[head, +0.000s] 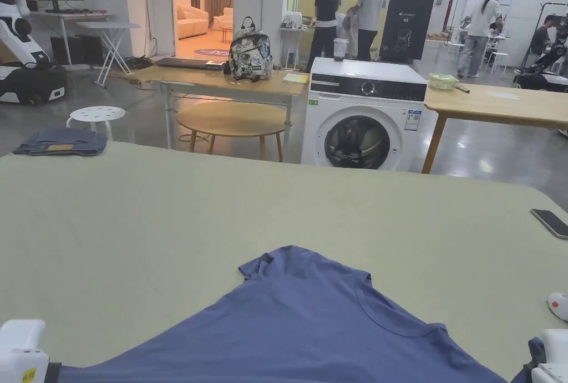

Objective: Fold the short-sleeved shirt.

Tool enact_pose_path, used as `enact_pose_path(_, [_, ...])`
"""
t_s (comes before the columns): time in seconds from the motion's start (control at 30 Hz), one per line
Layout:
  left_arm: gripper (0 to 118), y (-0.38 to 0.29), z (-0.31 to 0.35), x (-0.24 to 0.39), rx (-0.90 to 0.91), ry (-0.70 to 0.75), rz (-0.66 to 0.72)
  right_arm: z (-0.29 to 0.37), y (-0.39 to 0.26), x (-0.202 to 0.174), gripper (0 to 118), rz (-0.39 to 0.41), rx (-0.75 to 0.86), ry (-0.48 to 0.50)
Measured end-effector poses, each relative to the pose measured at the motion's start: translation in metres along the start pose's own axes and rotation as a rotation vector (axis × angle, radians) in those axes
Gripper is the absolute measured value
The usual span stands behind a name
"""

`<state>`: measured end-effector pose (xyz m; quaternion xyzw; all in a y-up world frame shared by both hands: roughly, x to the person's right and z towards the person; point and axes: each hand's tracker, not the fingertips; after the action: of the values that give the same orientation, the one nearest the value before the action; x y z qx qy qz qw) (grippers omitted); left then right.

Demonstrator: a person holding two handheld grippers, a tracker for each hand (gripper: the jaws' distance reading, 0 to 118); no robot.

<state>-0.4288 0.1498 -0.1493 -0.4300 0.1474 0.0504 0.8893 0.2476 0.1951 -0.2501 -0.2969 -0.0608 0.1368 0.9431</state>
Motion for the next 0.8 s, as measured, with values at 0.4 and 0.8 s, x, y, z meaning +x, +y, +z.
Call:
enact_pose_path(0.4, [34,0.012,0.043,0.062,0.229,-0.031,-0.022,0.044,0.022,-0.053,52,-0.067,0.185,0.101])
enact_pose_path(0.8, [3,0.043,0.091,0.191,0.527,-0.159,-0.051,0.073,0.05,-0.136,10,-0.206,0.415,0.236])
